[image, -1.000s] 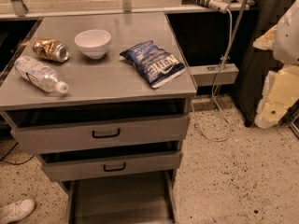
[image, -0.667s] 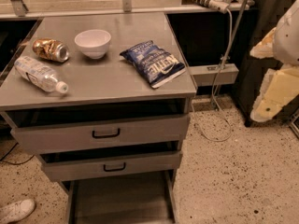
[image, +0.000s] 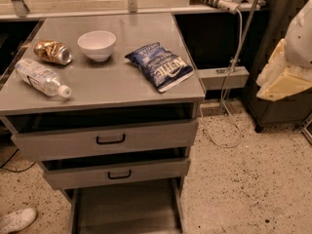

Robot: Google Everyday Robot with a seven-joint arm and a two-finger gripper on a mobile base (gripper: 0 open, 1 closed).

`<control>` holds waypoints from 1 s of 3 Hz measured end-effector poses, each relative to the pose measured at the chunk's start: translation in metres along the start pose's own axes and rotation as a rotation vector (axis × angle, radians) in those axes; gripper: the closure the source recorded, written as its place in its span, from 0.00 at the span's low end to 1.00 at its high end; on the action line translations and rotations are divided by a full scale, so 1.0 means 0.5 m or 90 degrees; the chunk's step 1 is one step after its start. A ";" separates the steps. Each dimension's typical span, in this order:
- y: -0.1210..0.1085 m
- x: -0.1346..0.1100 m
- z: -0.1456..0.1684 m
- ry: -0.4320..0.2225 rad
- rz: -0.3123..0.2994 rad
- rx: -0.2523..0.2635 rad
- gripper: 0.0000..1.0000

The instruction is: Close bottom drawer

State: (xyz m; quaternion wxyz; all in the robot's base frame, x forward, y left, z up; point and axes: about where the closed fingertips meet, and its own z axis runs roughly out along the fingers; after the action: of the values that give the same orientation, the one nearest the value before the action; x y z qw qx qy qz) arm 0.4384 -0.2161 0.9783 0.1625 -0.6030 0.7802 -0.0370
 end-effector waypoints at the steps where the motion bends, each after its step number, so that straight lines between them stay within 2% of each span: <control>1: 0.000 0.000 0.000 0.000 0.000 0.000 0.89; 2: 0.000 0.000 0.000 0.000 0.000 0.000 1.00; 3: 0.047 0.025 0.027 0.016 0.022 -0.006 1.00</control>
Offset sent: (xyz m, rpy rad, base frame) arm 0.0000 0.0000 0.0000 0.0000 0.0000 0.0000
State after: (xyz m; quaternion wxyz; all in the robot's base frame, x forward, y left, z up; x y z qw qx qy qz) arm 0.4178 -0.2199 0.9567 0.1506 -0.5898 0.7925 -0.0380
